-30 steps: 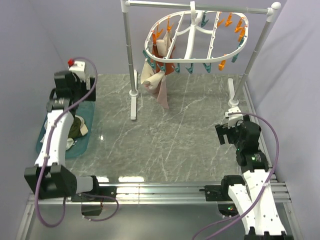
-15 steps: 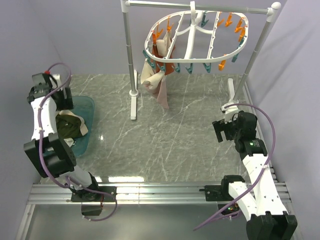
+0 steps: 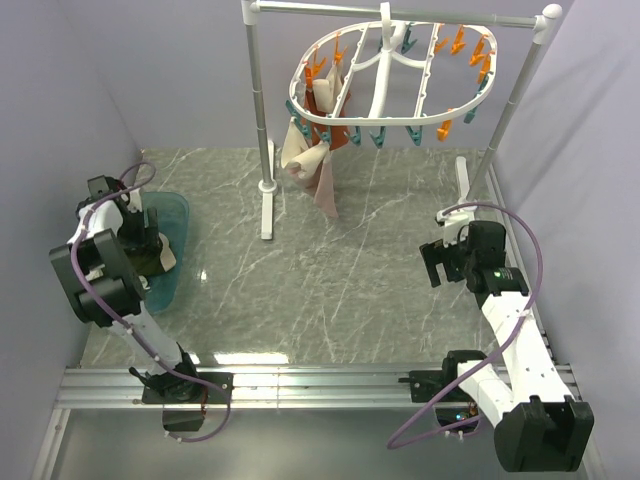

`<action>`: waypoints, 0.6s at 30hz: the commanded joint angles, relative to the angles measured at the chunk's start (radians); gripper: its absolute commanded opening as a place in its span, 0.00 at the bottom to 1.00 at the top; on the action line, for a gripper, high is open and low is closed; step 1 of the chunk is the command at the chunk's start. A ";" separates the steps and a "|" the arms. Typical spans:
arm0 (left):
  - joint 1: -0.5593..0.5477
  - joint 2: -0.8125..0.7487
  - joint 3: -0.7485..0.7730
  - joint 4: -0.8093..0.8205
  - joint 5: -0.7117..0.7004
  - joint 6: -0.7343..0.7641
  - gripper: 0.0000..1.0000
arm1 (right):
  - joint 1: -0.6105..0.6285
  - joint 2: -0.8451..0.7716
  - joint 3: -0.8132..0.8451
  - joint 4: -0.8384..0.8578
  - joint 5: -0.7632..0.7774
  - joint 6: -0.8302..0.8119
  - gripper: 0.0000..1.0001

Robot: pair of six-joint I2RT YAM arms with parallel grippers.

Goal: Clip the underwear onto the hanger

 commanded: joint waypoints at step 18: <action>-0.014 0.045 0.152 0.043 0.113 -0.004 0.00 | -0.005 0.025 0.079 -0.017 -0.013 0.036 1.00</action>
